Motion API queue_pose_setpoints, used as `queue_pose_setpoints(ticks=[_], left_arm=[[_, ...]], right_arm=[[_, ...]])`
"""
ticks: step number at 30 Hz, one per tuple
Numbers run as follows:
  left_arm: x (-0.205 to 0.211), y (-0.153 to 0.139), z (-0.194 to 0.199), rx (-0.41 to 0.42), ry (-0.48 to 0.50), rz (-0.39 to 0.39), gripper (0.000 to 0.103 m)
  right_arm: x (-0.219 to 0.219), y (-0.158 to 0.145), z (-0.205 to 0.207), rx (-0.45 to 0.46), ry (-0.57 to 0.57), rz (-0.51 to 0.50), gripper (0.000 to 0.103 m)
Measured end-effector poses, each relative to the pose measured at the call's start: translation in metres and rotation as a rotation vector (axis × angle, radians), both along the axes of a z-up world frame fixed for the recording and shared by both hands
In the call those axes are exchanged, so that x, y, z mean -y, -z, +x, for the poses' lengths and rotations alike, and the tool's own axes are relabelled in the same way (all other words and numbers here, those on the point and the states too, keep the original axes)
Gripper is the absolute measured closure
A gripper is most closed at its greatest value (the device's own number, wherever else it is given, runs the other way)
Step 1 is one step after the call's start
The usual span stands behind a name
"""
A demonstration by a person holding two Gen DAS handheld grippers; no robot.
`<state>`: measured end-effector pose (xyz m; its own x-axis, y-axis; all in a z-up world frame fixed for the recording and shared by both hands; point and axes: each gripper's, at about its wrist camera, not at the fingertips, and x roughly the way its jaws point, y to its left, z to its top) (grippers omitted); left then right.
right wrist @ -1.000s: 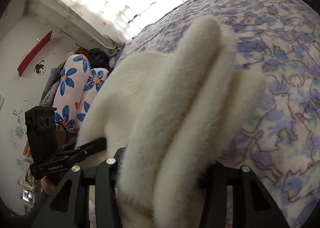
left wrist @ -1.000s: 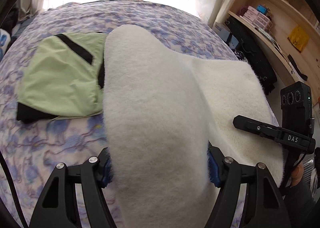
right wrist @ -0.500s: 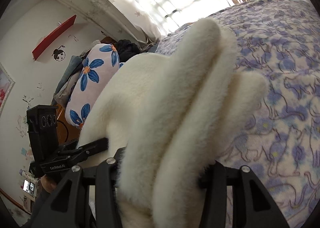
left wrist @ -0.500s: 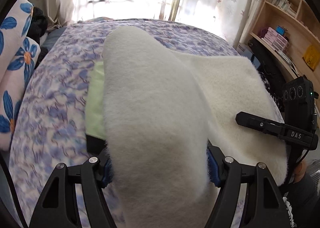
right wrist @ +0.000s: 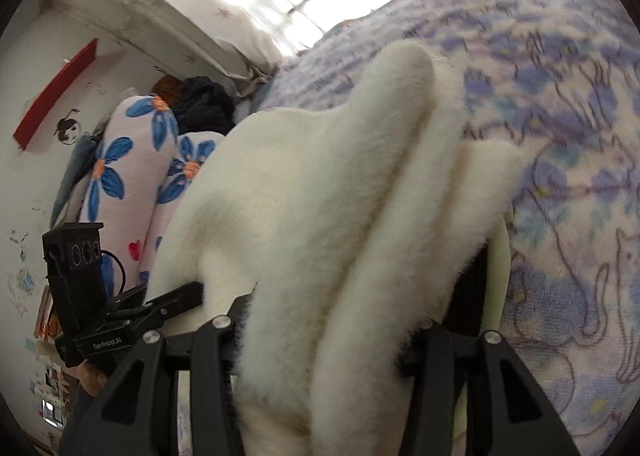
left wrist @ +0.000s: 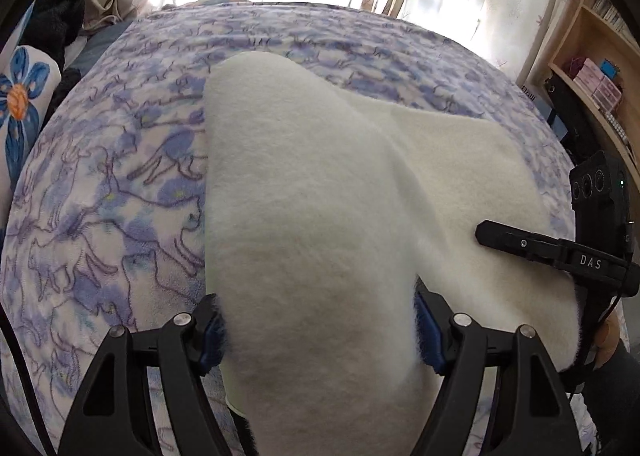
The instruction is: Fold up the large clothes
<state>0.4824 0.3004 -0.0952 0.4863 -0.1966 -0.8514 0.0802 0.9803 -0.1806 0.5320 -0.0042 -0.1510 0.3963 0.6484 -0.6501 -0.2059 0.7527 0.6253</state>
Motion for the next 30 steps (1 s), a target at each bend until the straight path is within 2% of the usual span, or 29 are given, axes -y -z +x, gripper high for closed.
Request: queue_pose_setpoints(ticks=[2, 3, 7, 12, 15, 17, 18, 20, 21, 23, 26, 28, 30], left_arm=[[-0.009, 0.011, -0.003, 0.024, -0.008, -0.028, 0.007], [-0.012, 0.014, -0.005, 0.033, -0.009, -0.032, 0.006], [-0.013, 0.012, -0.011, 0.061, -0.014, -0.024, 0.006], [-0.004, -0.007, -0.024, 0.108, -0.028, 0.065, 0.009], [0.003, -0.025, -0.039, 0.139, -0.036, 0.098, 0.021], [0.006, -0.04, -0.049, 0.174, -0.061, 0.119, 0.036], [0.007, -0.048, -0.054, 0.194, -0.073, 0.118, 0.042], [0.006, -0.062, -0.061, 0.218, -0.09, 0.097, 0.059], [0.008, -0.067, -0.064, 0.223, -0.104, 0.096, 0.063], [0.015, -0.073, -0.069, 0.215, -0.118, 0.108, 0.081], [0.029, -0.072, -0.076, 0.205, -0.107, 0.086, 0.086], [0.042, -0.064, -0.077, 0.198, -0.081, 0.109, 0.086], [0.049, -0.049, -0.076, 0.162, -0.062, 0.141, 0.086]], right_arm=[[0.004, 0.012, 0.0, -0.008, 0.002, 0.026, 0.042], [0.006, 0.014, -0.002, -0.012, 0.0, 0.037, 0.037], [0.006, 0.001, -0.011, 0.005, -0.031, -0.032, 0.035], [0.01, -0.024, -0.027, 0.034, -0.044, -0.169, 0.035], [0.018, -0.042, -0.045, 0.08, -0.026, -0.248, 0.035], [0.024, -0.053, -0.056, 0.109, -0.006, -0.291, 0.035], [0.027, -0.059, -0.062, 0.121, 0.011, -0.311, 0.035], [0.029, -0.071, -0.071, 0.153, 0.041, -0.313, 0.035], [0.029, -0.078, -0.077, 0.18, 0.052, -0.308, 0.035], [0.022, -0.087, -0.086, 0.222, 0.055, -0.327, 0.035], [0.004, -0.092, -0.096, 0.249, 0.039, -0.344, 0.037], [-0.006, -0.088, -0.1, 0.251, 0.021, -0.328, 0.037], [-0.013, -0.079, -0.1, 0.234, -0.006, -0.315, 0.045]])
